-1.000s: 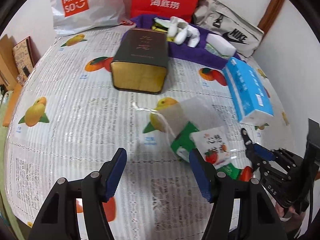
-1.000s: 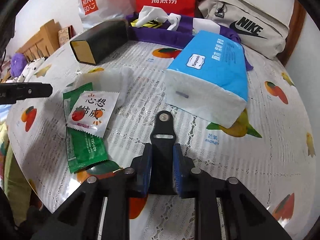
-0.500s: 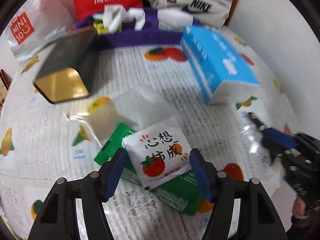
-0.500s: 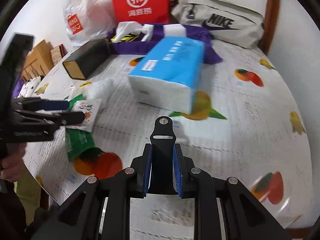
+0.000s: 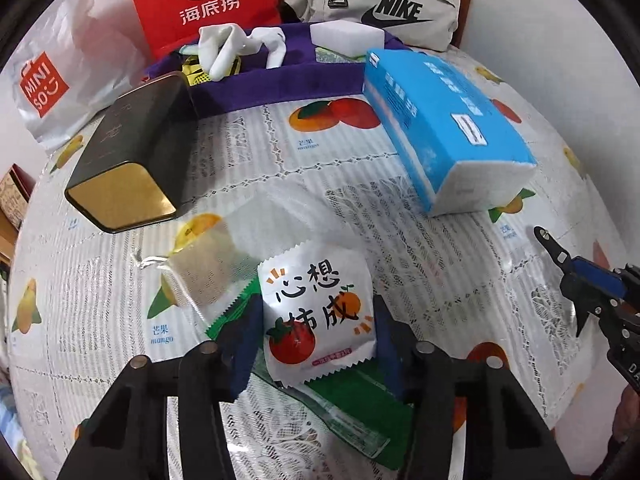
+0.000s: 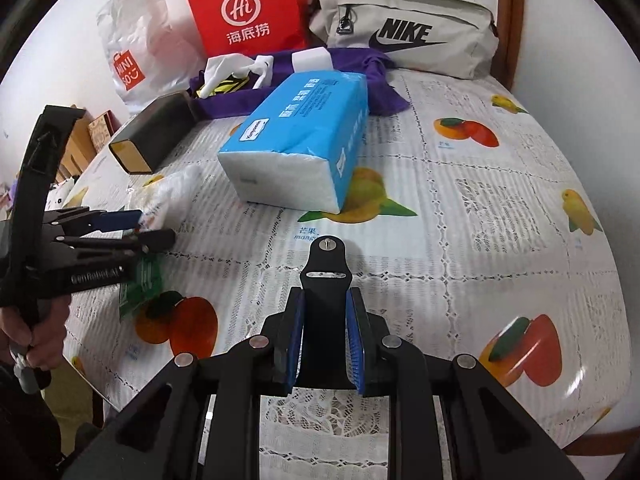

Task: Organize soft objects
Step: 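Carry the snack packet and black strap toward the purple towel with both tools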

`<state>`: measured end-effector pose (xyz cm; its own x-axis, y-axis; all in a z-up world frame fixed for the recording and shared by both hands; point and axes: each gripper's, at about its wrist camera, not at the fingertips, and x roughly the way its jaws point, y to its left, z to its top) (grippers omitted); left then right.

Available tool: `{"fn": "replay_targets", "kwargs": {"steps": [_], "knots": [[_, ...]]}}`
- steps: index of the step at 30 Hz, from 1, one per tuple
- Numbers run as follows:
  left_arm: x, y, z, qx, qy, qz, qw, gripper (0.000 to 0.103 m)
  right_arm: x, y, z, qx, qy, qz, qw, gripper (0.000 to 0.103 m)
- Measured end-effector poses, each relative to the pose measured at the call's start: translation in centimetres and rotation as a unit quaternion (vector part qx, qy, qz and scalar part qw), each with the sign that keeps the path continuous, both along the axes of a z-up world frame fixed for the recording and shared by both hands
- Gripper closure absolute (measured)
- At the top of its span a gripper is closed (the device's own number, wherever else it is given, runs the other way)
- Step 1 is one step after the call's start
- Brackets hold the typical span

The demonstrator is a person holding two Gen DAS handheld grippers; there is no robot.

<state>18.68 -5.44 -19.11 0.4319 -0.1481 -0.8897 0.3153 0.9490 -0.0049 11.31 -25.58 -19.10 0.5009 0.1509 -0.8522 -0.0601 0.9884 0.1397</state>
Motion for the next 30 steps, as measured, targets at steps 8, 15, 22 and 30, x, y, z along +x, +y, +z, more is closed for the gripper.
{"fn": "replay_targets", "kwargs": {"steps": [8,15,22,30], "knots": [[-0.3,2.6,2.0,-0.032,-0.01,0.023,0.9992,0.055,0.1,0.5,0.8,0.003,-0.003,0.01,1.0,0.082],[-0.8,6.2,1.5,-0.023,-0.007,0.071,0.9972,0.055,0.3,1.9,0.6,0.008,0.003,0.027,1.0,0.082],[-1.0,10.0,0.5,-0.004,-0.001,0.121,0.9926,0.055,0.9,3.3,0.0,0.012,0.014,0.042,0.999,0.082],[-0.7,11.5,-0.1,-0.013,0.011,0.129,0.9916,0.055,2.1,3.7,-0.6,0.007,0.028,0.046,0.999,0.082]]}}
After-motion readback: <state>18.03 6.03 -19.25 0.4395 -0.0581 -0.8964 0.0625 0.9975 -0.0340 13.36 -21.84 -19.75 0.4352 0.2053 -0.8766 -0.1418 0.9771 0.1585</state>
